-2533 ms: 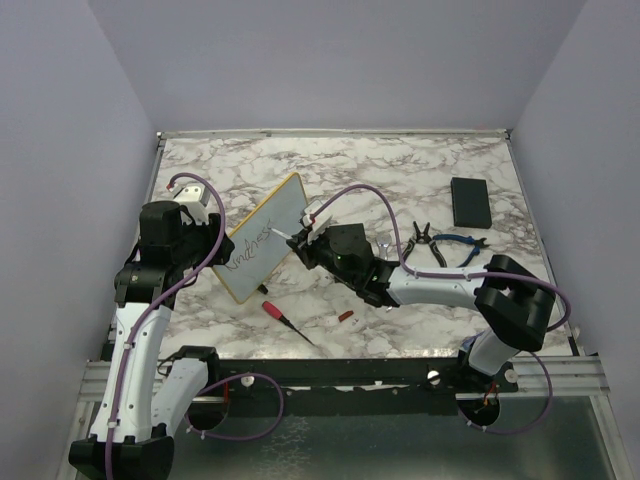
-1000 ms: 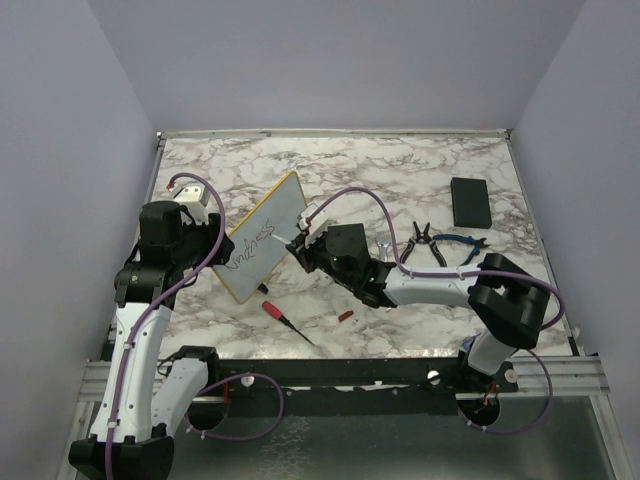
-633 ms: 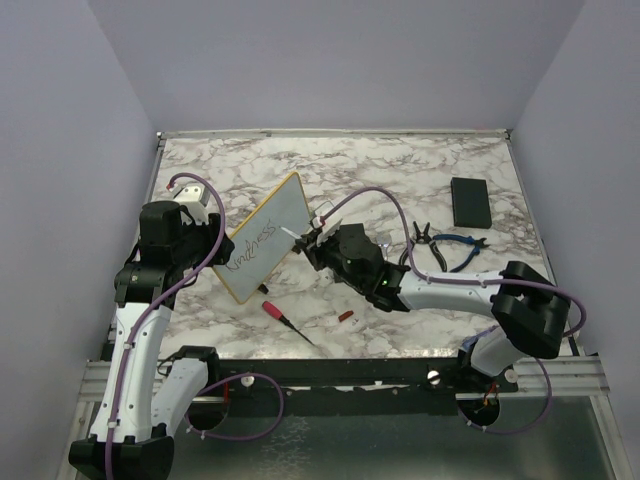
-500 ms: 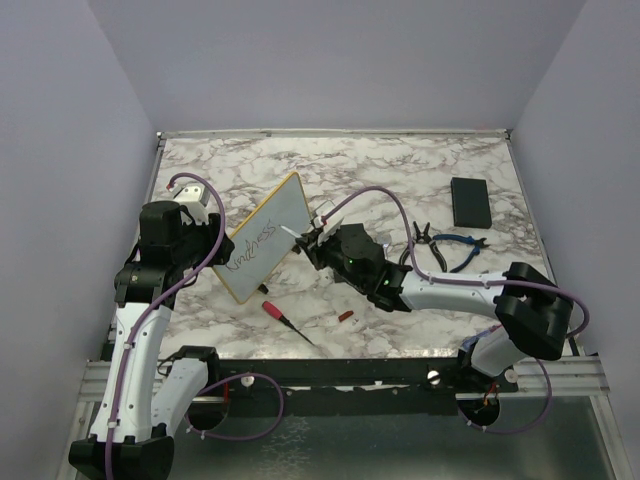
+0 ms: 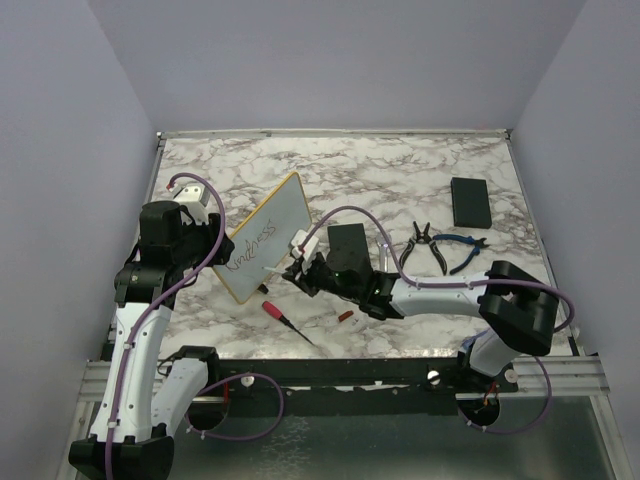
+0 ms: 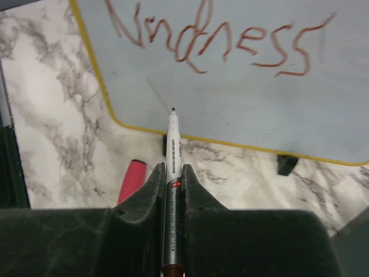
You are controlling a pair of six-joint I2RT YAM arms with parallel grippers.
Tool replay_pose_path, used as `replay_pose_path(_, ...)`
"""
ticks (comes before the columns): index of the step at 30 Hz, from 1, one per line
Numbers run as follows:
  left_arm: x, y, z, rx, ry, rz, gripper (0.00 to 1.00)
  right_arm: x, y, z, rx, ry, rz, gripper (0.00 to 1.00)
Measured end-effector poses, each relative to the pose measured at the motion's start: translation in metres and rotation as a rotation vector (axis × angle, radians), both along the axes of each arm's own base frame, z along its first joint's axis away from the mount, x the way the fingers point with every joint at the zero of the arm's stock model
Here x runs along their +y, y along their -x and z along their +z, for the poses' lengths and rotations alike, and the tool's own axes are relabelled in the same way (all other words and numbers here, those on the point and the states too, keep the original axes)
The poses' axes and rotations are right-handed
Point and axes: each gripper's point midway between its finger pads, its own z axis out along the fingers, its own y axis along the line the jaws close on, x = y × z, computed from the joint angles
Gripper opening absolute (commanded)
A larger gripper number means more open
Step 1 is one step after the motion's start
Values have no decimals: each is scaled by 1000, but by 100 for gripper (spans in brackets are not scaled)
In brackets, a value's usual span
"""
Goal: Write a sentence on the whiteboard
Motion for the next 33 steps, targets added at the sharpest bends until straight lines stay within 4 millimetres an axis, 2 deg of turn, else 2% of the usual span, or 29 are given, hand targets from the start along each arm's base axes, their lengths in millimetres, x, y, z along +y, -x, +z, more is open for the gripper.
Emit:
replay_pose_path(4,0,0,0,0,0,0,47,8,14,-16,22,31,59,1)
replay_pose_path(7,0,0,0,0,0,0,47,13,17,-17,23,35,79,1)
replay_pose_path(12,0,0,0,0,0,0,47,21,13,-13,16,29,80,0)
replay_pose_path(21,0,0,0,0,0,0,47,29,3,-20,14,42,47,1)
replay_pose_path(33,0,0,0,0,0,0,47,28,-2,-34,32,72,15,1)
